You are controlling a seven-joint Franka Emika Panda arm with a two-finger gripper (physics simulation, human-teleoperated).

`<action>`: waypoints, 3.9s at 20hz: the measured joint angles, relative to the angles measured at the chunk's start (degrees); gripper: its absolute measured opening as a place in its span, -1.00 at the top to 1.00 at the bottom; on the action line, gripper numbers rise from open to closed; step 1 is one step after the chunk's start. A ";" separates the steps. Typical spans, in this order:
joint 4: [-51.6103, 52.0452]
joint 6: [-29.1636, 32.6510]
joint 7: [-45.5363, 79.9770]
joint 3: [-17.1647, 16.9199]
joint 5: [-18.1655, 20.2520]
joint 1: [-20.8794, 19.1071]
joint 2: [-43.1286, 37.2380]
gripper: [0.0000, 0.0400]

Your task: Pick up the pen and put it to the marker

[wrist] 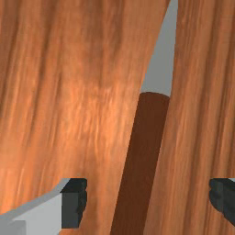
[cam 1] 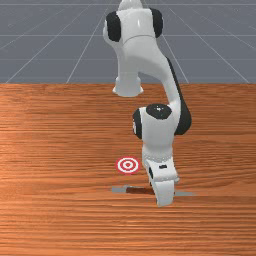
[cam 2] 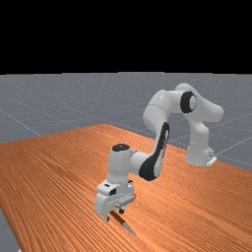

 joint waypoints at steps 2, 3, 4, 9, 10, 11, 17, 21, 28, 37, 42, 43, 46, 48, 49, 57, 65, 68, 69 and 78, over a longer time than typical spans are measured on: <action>0.15 2.24 0.00 -0.14 -0.08 0.13 0.28 -0.84; -0.74 4.31 1.04 -1.42 -0.94 1.04 -0.02 -0.10; -2.54 7.08 0.35 -0.63 -0.48 0.40 -0.88 0.18; -3.64 5.25 -0.74 0.80 0.44 -0.66 -2.80 0.93; -2.79 2.29 -0.10 0.01 0.03 0.02 -2.79 0.96; -3.70 2.30 -0.07 0.05 0.06 -0.02 -3.33 0.97; -4.51 5.08 1.58 -2.81 -2.03 1.65 -2.88 -0.90; 7.00 1.31 -1.15 -0.39 -0.30 -0.22 1.41 -0.99; 22.13 -4.65 -2.49 0.45 0.60 -0.33 12.17 -0.98; 28.55 -5.20 -2.26 -0.24 0.18 0.42 16.24 0.55; 23.42 -1.35 -10.10 2.61 -0.08 -2.28 13.64 0.53; 23.32 -1.74 -13.86 3.82 -0.03 -4.01 13.61 0.51; 17.49 1.45 -12.24 2.85 0.24 -6.33 10.62 0.51; 5.65 7.31 -12.30 6.03 2.63 -9.47 5.05 0.51; -0.82 10.51 -12.32 6.51 2.62 -10.38 1.85 0.52; -24.20 21.62 -11.07 6.97 2.28 -12.47 -11.08 0.51; -11.28 20.64 -7.56 2.96 1.27 -7.29 -3.42 -0.88; -17.59 30.00 -7.58 2.85 0.90 -7.42 -5.43 0.29; -19.46 32.07 -6.58 0.53 0.64 -5.59 -6.32 0.45; -23.08 36.69 -7.88 2.74 0.56 -7.97 -9.19 0.99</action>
